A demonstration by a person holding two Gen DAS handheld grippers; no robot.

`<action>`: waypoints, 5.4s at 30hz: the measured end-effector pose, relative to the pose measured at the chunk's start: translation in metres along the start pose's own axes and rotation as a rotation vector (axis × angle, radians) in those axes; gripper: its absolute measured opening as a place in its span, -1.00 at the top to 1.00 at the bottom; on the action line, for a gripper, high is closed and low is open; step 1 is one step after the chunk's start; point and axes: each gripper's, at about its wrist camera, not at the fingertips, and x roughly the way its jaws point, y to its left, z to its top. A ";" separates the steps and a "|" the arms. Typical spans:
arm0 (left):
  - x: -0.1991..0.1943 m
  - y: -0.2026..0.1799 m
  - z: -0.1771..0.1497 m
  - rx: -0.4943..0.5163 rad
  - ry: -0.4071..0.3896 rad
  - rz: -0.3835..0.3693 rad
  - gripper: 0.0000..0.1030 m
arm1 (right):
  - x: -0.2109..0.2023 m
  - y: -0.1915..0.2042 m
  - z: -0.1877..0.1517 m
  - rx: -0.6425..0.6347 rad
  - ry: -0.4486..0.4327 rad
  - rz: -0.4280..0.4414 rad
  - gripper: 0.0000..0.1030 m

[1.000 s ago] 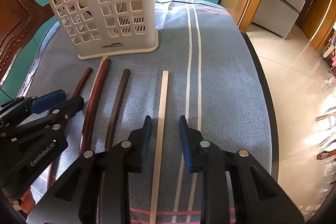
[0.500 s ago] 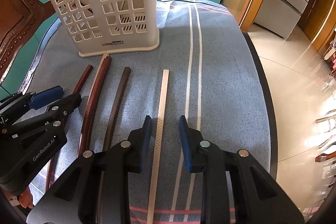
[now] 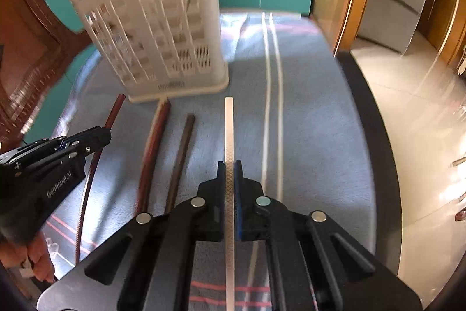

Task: Organize utensils
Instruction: 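Grasp a red-brown chopstick with the left tool while the right grasps a light chopstick, then carry both chopsticks over the white holder and open the left tool, then lower both open tools to the remaining chopsticks and grasp one each, then lift both chopsticks over the white holder and drop them in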

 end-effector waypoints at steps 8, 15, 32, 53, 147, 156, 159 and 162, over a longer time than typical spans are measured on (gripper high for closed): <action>-0.104 0.019 0.018 -0.016 -0.275 -0.162 0.87 | -0.086 -0.011 0.014 0.019 -0.200 0.096 0.88; -0.187 0.025 0.052 -0.052 -0.523 -0.206 0.87 | -0.147 -0.025 0.030 0.054 -0.336 0.179 0.88; -0.134 0.048 0.081 -0.256 -0.724 -0.045 0.87 | -0.190 -0.010 0.114 0.098 -0.684 0.175 0.88; -0.137 0.050 0.060 -0.200 -0.693 -0.091 0.45 | -0.123 0.003 0.105 0.081 -0.614 0.128 0.38; 0.022 0.050 -0.022 -0.112 0.187 -0.061 0.56 | 0.017 -0.009 -0.023 0.049 0.082 -0.008 0.72; 0.047 0.031 0.000 0.013 0.169 0.092 0.56 | 0.035 0.002 0.000 -0.025 0.116 -0.106 0.55; 0.049 0.025 0.000 0.052 0.150 0.128 0.57 | 0.040 0.005 0.004 -0.046 0.119 -0.122 0.55; 0.049 0.023 0.001 0.055 0.147 0.113 0.82 | 0.043 0.004 0.009 -0.052 0.123 -0.108 0.62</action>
